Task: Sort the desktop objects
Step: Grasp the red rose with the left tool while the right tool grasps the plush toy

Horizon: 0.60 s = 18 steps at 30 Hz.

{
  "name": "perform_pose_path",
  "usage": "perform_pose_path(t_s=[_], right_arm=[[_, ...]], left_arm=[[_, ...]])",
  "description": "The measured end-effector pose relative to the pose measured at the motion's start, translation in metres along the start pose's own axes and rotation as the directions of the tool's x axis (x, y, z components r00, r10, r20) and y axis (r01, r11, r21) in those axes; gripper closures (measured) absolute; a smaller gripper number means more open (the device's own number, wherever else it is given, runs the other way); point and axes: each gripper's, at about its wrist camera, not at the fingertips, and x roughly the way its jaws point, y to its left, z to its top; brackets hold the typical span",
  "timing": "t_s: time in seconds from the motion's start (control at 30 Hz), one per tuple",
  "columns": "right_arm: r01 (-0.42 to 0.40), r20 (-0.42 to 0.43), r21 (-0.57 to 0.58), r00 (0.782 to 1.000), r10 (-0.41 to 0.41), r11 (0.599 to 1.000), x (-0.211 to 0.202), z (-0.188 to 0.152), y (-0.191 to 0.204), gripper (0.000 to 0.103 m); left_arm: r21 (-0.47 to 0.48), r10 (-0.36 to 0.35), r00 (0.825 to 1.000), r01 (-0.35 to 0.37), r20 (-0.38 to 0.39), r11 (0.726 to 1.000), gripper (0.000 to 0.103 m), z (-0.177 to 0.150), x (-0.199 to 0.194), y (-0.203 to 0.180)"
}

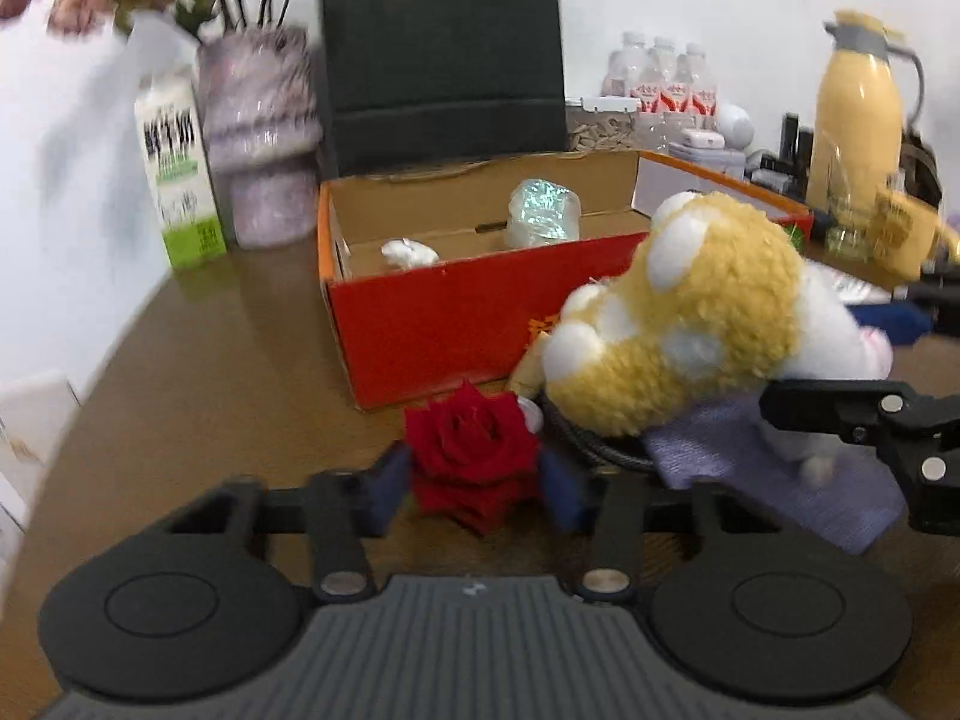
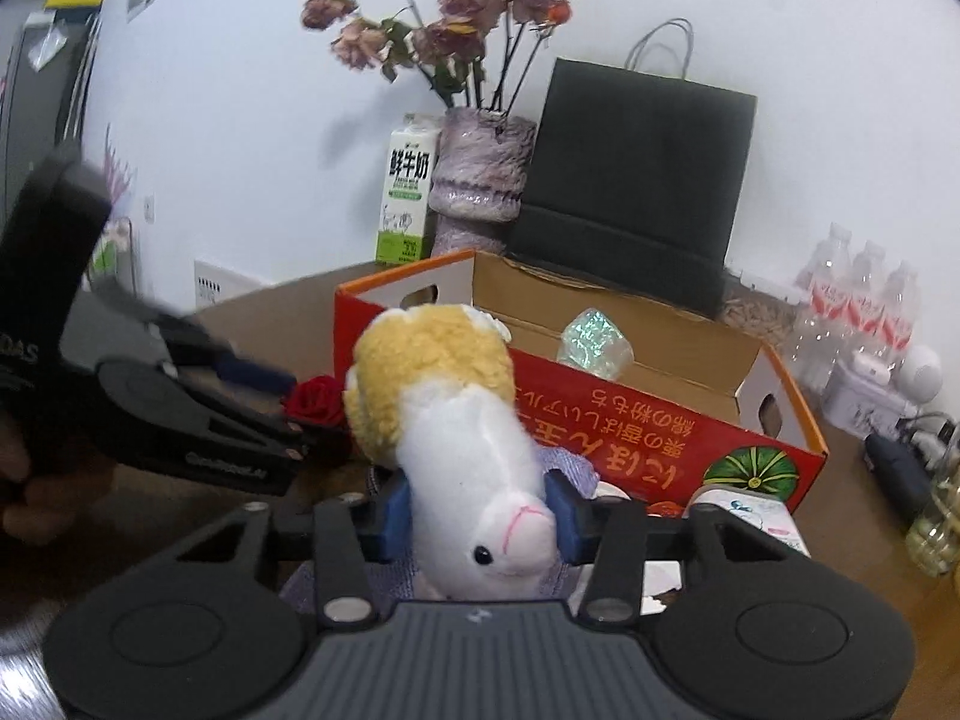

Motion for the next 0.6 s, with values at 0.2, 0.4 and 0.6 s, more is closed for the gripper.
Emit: perform_pose_path(t_s=[0.2,0.4,0.6], right_arm=[[-0.006,0.132,0.125,0.991,-0.011,0.992,-0.040,0.006,-0.016,0.065],[-0.172,0.115,0.410,0.984,0.136,0.896,-0.112,-0.020,-0.045,0.065],[-0.133,-0.034,0.567,0.982,0.184,0.813,-0.157,-0.087,-0.040,0.064]], left_arm=[[-0.050,0.019,0.998,-0.016,0.053,0.999,0.071,-0.002,-0.033,-0.012],[-0.125,0.123,0.990,-0.113,0.070,0.986,0.071,-0.023,-0.129,-0.045],[-0.097,0.018,0.999,-0.014,0.044,0.995,0.070,-0.077,-0.186,-0.097]])
